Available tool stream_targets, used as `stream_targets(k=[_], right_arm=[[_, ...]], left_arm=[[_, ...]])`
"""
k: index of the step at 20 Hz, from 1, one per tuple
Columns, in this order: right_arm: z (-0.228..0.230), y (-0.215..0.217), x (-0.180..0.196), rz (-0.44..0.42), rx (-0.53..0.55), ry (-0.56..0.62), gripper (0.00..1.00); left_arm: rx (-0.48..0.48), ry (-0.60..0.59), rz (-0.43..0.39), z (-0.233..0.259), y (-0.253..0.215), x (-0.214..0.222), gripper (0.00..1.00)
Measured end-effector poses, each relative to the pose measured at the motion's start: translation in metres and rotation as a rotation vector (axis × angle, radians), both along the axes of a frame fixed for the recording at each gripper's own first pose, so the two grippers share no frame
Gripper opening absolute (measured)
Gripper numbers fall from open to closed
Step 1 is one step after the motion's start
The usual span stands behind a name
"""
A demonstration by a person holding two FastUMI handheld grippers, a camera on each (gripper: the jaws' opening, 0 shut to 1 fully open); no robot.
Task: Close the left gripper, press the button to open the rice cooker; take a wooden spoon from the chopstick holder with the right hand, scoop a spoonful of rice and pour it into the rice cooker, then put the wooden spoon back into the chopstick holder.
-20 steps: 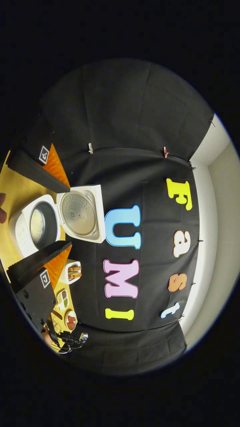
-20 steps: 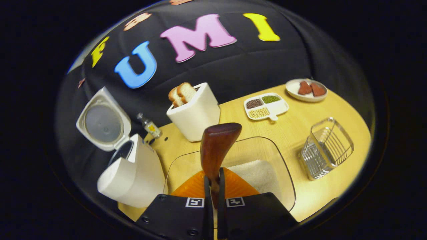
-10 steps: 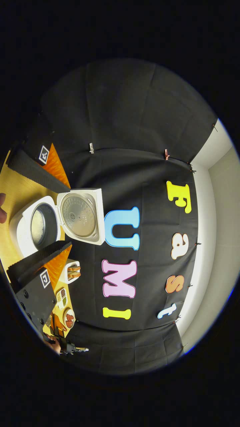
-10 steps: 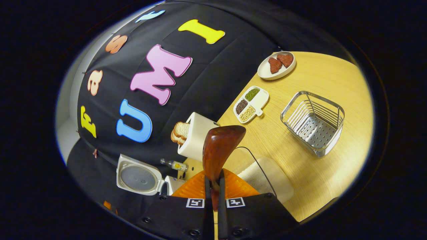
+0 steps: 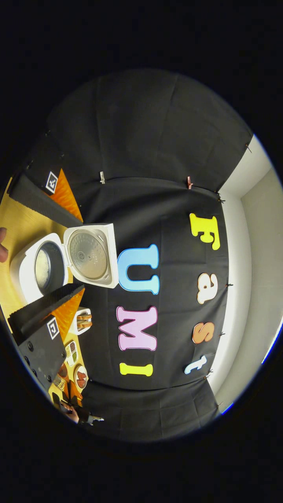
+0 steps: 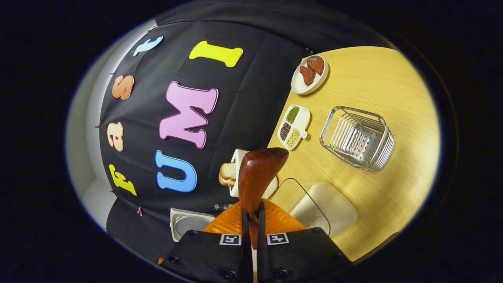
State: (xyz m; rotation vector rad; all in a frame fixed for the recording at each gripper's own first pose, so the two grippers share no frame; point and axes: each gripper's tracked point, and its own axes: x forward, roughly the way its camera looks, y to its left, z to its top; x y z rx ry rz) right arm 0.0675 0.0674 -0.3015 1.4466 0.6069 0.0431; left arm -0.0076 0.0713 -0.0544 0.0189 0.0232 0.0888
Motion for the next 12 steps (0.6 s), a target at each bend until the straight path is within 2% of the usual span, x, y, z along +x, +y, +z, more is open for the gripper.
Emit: stream_targets(k=[6, 9, 12], right_arm=[[0.046, 0.028, -0.007, 0.049, 0.058, 0.003, 0.09], [0.077, 0.061, -0.002, 0.09, 0.143, -0.012, 0.09], [0.105, 0.102, 0.004, 0.154, 0.179, -0.051, 0.09]], left_arm=[[-0.038, 0.003, 0.008, -0.005, 0.006, -0.01, 0.98], [-0.055, 0.013, 0.023, -0.011, 0.012, -0.015, 0.98], [-0.071, 0.015, 0.039, -0.014, 0.017, -0.019, 0.98]])
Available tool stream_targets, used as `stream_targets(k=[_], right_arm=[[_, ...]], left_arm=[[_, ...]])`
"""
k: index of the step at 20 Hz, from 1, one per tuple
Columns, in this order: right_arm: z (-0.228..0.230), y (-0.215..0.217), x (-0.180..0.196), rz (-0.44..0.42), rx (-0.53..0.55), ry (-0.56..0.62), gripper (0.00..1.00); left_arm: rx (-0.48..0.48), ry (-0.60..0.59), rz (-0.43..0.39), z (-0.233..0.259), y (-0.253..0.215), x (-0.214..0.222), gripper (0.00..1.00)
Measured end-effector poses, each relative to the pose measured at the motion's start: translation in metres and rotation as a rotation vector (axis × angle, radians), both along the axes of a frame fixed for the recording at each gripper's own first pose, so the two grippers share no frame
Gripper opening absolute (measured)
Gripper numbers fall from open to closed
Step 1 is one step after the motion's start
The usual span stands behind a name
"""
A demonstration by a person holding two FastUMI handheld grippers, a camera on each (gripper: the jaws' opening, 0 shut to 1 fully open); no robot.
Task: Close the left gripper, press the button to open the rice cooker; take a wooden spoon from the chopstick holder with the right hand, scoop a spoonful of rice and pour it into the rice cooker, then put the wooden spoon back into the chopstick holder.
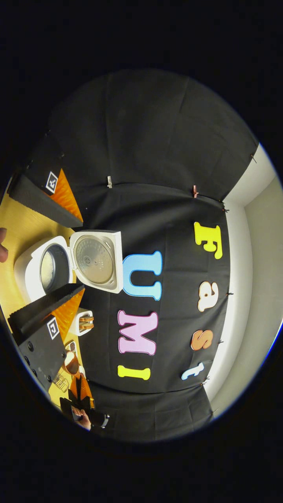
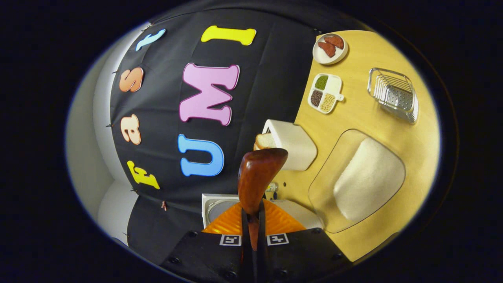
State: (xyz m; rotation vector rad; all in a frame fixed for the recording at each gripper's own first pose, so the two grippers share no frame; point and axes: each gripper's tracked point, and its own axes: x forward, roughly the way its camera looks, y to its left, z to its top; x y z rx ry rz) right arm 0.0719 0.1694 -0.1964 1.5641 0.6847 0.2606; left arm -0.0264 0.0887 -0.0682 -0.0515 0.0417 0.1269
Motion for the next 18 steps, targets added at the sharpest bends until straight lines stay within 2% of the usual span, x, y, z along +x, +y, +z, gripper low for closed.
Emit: stream_targets(k=[4, 8, 11, 14, 18], right_arm=[[0.034, 0.052, 0.018, 0.039, 0.064, -0.029, 0.09], [0.053, 0.102, 0.029, 0.088, 0.018, -0.069, 0.09], [0.062, 0.136, 0.041, 0.087, -0.003, -0.086, 0.09], [0.069, 0.159, 0.05, 0.065, -0.081, -0.138, 0.09], [0.065, 0.186, 0.066, 0.076, -0.261, -0.207, 0.09]], left_arm=[[0.011, 0.011, 0.018, 0.003, 0.008, -0.004, 0.98], [0.013, 0.006, 0.026, 0.006, 0.014, -0.013, 0.98], [0.019, 0.012, 0.03, 0.004, 0.018, -0.018, 0.98], [0.017, 0.02, 0.02, 0.001, 0.019, -0.022, 0.98], [0.001, 0.032, 0.017, -0.005, 0.022, -0.023, 0.98]])
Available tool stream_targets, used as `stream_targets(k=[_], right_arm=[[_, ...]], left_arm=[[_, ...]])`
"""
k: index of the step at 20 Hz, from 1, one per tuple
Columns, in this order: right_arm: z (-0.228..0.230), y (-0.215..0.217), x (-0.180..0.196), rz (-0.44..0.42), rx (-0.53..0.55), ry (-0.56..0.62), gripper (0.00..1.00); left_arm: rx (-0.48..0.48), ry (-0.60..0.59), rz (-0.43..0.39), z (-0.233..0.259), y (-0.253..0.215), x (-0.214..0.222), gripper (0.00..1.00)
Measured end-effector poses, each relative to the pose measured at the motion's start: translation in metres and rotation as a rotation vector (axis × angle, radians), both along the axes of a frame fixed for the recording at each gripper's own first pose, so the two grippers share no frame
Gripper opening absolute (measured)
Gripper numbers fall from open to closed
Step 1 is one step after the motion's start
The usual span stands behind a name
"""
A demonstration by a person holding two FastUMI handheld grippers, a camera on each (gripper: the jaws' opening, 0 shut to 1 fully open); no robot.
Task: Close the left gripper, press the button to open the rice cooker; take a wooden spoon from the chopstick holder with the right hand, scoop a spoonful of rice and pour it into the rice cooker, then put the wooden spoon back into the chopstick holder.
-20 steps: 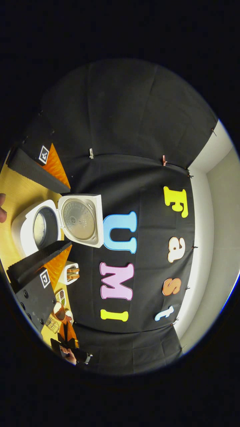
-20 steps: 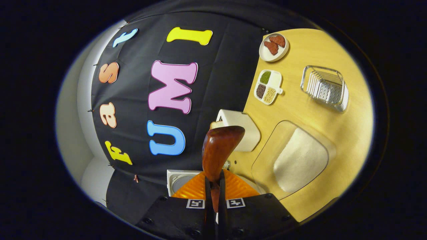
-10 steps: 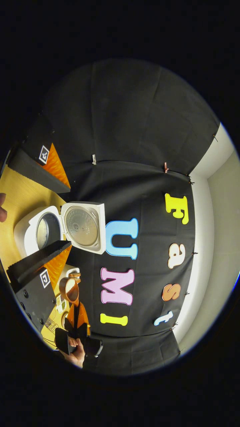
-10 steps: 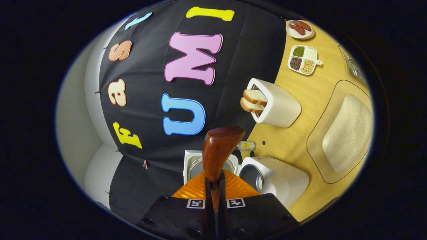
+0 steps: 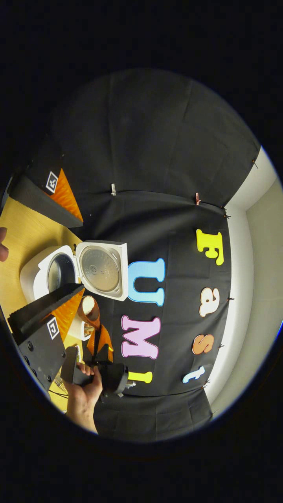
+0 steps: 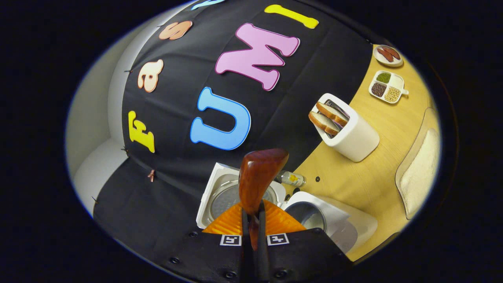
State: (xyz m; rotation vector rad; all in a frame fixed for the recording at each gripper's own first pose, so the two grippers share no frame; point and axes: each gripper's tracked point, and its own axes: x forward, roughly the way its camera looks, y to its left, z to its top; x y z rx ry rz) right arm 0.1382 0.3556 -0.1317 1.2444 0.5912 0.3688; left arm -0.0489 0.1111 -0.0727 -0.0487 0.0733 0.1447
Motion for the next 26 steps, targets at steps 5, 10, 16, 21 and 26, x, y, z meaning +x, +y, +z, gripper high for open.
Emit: stream_targets(k=[5, 10, 16, 21, 26], right_arm=[[-0.007, 0.024, 0.018, 0.038, -0.23, -0.1, 0.09], [0.001, 0.05, 0.022, 0.117, -0.407, -0.22, 0.09], [0.011, 0.069, 0.021, 0.215, -0.601, -0.397, 0.09], [0.023, 0.082, 0.017, 0.26, -0.674, -0.512, 0.09], [0.04, 0.091, 0.01, 0.314, -0.775, -0.662, 0.08]], left_arm=[[0.003, 0.005, -0.002, -0.005, 0.005, 0.003, 0.98], [-0.021, 0.025, -0.004, -0.014, 0.005, 0.009, 0.98], [-0.04, 0.035, -0.006, -0.016, 0.008, 0.014, 0.99], [-0.052, 0.043, -0.009, -0.019, 0.011, 0.017, 0.96], [-0.052, 0.041, -0.011, -0.018, 0.011, 0.018, 0.96]])
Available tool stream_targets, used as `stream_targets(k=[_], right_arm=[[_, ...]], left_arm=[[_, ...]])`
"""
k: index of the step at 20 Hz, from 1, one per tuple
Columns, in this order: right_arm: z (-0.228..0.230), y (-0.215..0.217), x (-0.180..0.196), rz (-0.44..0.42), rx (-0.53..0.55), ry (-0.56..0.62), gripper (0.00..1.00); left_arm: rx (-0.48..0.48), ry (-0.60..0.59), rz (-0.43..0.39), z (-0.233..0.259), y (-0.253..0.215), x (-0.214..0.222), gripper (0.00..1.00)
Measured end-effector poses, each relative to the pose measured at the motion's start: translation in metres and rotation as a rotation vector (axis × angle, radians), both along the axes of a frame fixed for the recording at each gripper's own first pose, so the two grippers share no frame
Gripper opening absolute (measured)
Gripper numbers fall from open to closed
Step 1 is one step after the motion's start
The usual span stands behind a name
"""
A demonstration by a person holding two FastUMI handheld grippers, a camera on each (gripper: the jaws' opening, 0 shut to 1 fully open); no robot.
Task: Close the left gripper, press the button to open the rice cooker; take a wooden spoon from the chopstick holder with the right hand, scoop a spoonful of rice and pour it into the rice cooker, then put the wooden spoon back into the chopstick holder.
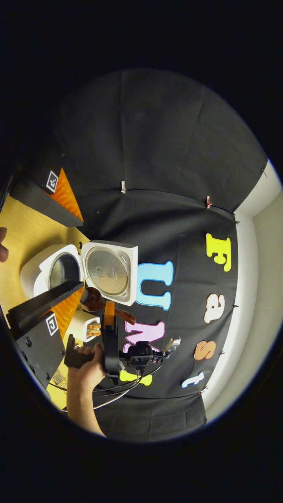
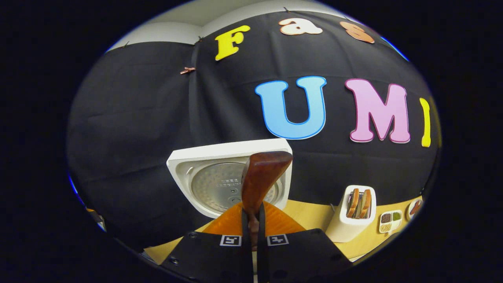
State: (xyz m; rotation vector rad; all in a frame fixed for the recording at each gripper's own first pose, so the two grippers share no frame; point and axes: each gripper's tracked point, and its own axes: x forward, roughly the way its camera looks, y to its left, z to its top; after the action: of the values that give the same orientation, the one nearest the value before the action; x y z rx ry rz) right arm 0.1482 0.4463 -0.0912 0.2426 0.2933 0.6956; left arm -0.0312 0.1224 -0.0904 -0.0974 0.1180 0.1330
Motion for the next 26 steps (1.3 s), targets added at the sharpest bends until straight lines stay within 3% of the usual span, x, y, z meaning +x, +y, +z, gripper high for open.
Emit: stream_targets(k=[9, 14, 20, 26], right_arm=[[0.029, 0.016, -0.035, 0.165, -0.214, -0.296, 0.08], [0.026, 0.014, -0.045, 0.181, -0.255, -0.329, 0.08], [0.033, 0.0, -0.035, 0.135, -0.165, -0.235, 0.08], [0.05, -0.043, -0.028, 0.049, 0.017, -0.086, 0.09]], left_arm=[[-0.014, 0.0, -0.003, 0.0, 0.0, 0.001, 0.95], [-0.01, -0.007, -0.007, 0.002, -0.004, 0.001, 0.95], [-0.01, -0.01, -0.011, 0.005, -0.01, -0.007, 0.95], [0.009, -0.013, -0.015, 0.009, -0.021, -0.015, 0.95]])
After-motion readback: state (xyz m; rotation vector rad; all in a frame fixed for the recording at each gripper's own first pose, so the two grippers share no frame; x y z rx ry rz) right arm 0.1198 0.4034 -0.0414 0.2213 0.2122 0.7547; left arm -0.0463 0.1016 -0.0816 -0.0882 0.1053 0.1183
